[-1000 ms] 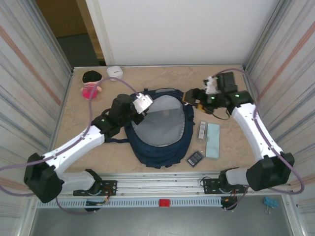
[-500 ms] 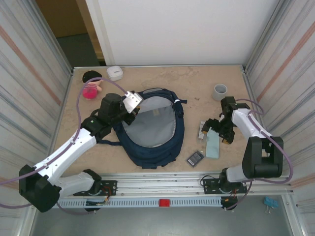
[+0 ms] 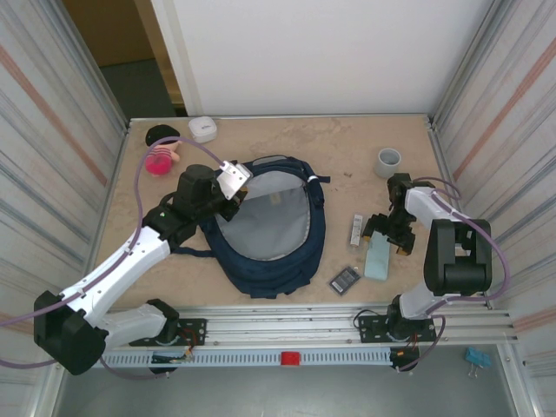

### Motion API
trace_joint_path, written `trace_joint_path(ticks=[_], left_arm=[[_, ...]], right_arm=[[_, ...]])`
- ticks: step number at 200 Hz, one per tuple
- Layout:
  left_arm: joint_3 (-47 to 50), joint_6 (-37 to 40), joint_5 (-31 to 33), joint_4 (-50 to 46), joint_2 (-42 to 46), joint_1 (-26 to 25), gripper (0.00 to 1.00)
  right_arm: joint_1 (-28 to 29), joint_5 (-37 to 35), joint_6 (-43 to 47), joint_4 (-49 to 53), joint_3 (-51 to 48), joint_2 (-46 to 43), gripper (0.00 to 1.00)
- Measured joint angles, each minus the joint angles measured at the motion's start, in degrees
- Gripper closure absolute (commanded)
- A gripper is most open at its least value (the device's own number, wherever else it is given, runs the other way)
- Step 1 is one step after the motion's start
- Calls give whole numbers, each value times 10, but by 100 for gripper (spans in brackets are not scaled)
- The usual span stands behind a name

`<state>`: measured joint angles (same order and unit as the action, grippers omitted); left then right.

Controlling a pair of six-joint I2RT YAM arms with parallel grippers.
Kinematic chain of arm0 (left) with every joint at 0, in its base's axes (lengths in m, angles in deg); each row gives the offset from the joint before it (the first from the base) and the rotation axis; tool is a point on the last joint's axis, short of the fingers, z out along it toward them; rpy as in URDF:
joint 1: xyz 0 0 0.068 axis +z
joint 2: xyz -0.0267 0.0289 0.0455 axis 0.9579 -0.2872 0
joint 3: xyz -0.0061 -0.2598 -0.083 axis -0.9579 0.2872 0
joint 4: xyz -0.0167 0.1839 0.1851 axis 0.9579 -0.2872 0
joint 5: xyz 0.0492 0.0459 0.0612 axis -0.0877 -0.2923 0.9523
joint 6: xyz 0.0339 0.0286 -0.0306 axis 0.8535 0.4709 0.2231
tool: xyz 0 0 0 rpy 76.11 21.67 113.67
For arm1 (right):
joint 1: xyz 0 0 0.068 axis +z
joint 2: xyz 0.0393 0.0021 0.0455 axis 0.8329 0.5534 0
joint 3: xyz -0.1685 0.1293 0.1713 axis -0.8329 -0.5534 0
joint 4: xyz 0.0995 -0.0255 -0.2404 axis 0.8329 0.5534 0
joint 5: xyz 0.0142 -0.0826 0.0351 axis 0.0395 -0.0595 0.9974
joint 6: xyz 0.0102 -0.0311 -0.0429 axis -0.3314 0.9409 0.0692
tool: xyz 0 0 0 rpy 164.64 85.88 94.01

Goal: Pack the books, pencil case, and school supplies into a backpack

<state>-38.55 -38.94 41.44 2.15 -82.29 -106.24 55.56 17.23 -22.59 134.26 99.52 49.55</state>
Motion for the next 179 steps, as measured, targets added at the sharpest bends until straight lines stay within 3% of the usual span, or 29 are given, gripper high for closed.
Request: trace_joint_path(ticks=[37,47,68,103,124,150,179], left_arm=[[0,-4,-4,0,-3,0,100],[0,-7,-4,0,-3,0,100],[0,-11,-5,0,-4,0,100],[0,-16,-8,0,-4,0,100],[0,-29,-13,0,-3,0,100],[0,-51,-13,0,-3,-6,100],[10,-78,-5,12,-3,-20,100]], right_arm=[[2,18,4,-25,0,37,9],[3,24,6,-32,0,51,13],[4,14,11,-27,3,60,34],[5,14,14,-24,4,42,39],[5,46,9,-10,9,-17,39],[16,138,-35,-7,29,-134,39],[85,245,-137,-50,45,-219,38]])
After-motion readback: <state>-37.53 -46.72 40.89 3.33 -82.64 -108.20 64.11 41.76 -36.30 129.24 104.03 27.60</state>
